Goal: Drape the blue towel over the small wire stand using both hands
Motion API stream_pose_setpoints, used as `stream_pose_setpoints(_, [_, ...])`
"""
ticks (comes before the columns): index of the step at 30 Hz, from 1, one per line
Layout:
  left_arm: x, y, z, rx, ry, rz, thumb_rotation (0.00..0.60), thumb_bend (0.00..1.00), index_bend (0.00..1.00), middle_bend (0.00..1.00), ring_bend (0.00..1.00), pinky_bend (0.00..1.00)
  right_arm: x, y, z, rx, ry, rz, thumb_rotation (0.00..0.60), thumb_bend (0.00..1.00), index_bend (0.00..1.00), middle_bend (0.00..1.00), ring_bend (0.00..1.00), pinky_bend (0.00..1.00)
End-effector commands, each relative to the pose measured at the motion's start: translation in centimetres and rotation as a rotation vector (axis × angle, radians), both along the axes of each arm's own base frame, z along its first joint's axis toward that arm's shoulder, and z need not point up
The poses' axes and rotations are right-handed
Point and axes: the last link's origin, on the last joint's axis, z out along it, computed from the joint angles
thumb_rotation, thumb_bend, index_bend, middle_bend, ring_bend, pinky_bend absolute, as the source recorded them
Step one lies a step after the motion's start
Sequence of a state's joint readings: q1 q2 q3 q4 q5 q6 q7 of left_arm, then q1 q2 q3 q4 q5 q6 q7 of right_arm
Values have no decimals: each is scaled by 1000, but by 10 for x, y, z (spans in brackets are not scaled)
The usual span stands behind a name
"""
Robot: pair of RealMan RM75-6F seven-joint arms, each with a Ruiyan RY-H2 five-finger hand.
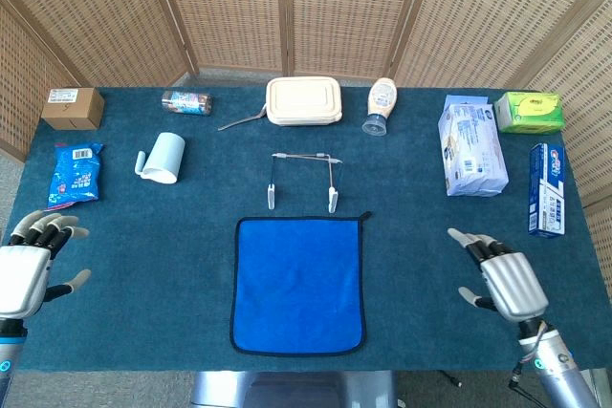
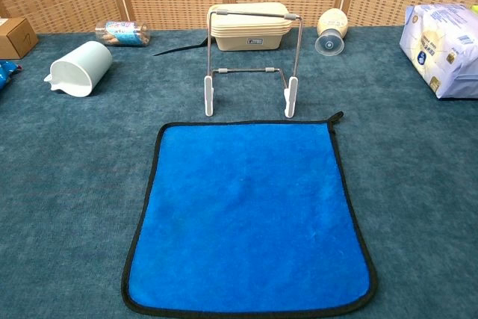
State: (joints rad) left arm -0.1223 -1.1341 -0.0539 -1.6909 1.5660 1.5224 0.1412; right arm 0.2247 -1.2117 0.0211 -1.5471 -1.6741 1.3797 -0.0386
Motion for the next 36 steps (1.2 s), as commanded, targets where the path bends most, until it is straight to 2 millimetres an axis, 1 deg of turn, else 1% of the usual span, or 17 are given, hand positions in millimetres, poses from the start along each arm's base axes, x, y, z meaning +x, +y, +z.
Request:
stream_pose_setpoints(1, [10, 3, -1, -21, -27, -27, 600, 148, 369, 304, 250, 157, 17, -8, -19, 58, -35, 74, 600, 130, 155, 273, 266, 476])
stream_pose_setpoints(6, [24, 8, 2, -26, -53, -65, 600, 148, 370, 304, 257, 157, 34, -17, -44, 128, -48, 155, 600, 113, 152, 274, 265, 474])
stream_pose_setpoints(9, [28, 8, 2, -35, -58, -76, 600, 148, 369, 304, 257, 157, 42, -19, -58, 156, -64, 194, 600, 111, 151, 273, 265, 473])
stream_pose_setpoints(10, [30, 9, 3, -37, -63, -84, 600, 148, 369, 304, 257, 157, 47, -20, -67, 170, -73, 220, 600, 112, 152, 273, 266, 473])
stream_pose_setpoints(14, [34, 12, 5, -40, -74, -93, 600, 148, 369, 304, 257, 157, 55, -27, -87, 193, -74, 276, 600, 112, 152, 274, 266, 472])
stream_pose_setpoints(20, [36, 12, 4, -48, -78, -90, 600, 148, 369, 304, 257, 157, 61, -37, -105, 197, -95, 317, 600, 105, 152, 273, 266, 467])
stream_pose_setpoints(26, [32, 10, 1, -56, -79, -71, 600, 148, 369, 304, 257, 157, 63, -45, -120, 204, -103, 330, 600, 101, 151, 274, 266, 460])
stream_pose_setpoints(31, [30, 9, 2, -48, -79, -63, 600, 148, 369, 305, 257, 158, 62, -48, -130, 206, -67, 372, 600, 99, 152, 273, 265, 459])
stream_pose_setpoints(36, [28, 8, 1, -47, -82, -54, 600, 147, 369, 306, 257, 158, 61, -50, -139, 211, -73, 393, 600, 96, 153, 273, 265, 458])
